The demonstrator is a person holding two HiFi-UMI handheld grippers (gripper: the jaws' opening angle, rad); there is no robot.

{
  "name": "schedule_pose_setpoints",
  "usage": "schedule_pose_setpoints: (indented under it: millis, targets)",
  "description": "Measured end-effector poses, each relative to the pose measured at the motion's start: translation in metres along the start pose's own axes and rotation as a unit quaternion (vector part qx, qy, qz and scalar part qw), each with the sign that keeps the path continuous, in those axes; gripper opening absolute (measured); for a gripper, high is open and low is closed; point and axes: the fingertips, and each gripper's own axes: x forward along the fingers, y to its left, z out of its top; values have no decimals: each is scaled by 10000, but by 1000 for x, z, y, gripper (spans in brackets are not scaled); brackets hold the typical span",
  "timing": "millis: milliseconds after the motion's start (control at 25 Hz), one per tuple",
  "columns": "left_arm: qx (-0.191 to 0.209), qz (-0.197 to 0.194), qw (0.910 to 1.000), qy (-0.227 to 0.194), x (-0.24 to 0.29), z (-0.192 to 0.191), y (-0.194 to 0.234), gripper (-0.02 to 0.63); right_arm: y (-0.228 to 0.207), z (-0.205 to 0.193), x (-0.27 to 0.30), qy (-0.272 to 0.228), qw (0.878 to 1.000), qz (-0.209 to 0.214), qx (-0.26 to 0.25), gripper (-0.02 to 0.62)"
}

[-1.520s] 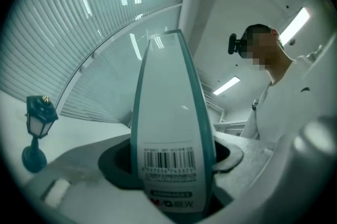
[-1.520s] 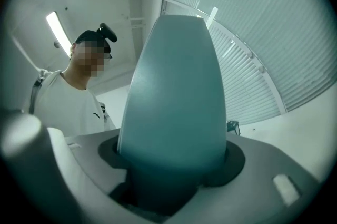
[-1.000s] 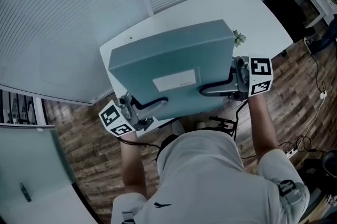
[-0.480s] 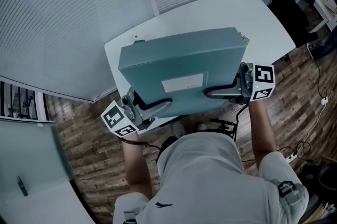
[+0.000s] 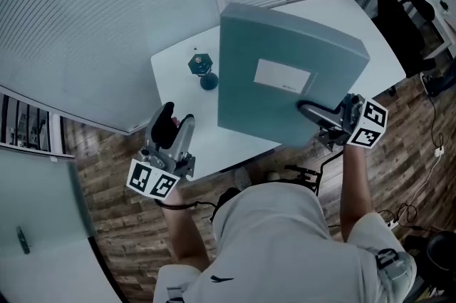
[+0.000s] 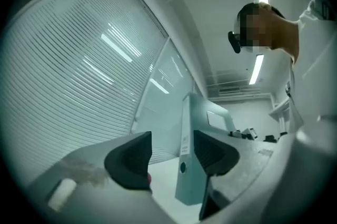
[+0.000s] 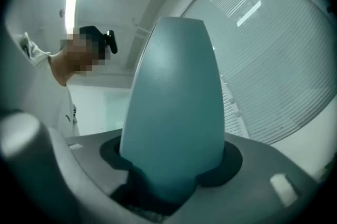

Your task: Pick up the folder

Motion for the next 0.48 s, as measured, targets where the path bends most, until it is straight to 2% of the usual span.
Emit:
schedule_pose_setpoints:
  millis: [80, 120, 240, 280, 360, 480]
  targets:
    - [307, 674, 9972, 108, -19, 2, 19, 239, -10, 1, -7, -14, 9976, -690, -92, 304]
    - [508, 1064, 9929, 182, -29, 2, 28, 228, -15, 0, -10, 1, 9942, -1058, -182, 304]
    - [1063, 2161, 9702, 264, -61, 2, 51, 153, -27, -5, -20, 6, 9775, -2004, -663, 304]
    - [1162, 2442, 9625, 211, -70, 3, 56, 93, -29, -6, -24, -25, 9713, -2226, -837, 302]
    - [1179, 2852, 9512, 8, -86, 2, 63, 8, -33, -9, -30, -122, 9611, -2527, -1106, 302]
    - [1080, 3072, 9453, -183, -96, 0, 61, 6, -39, -13, -38, -213, 9521, -2758, -1304, 299]
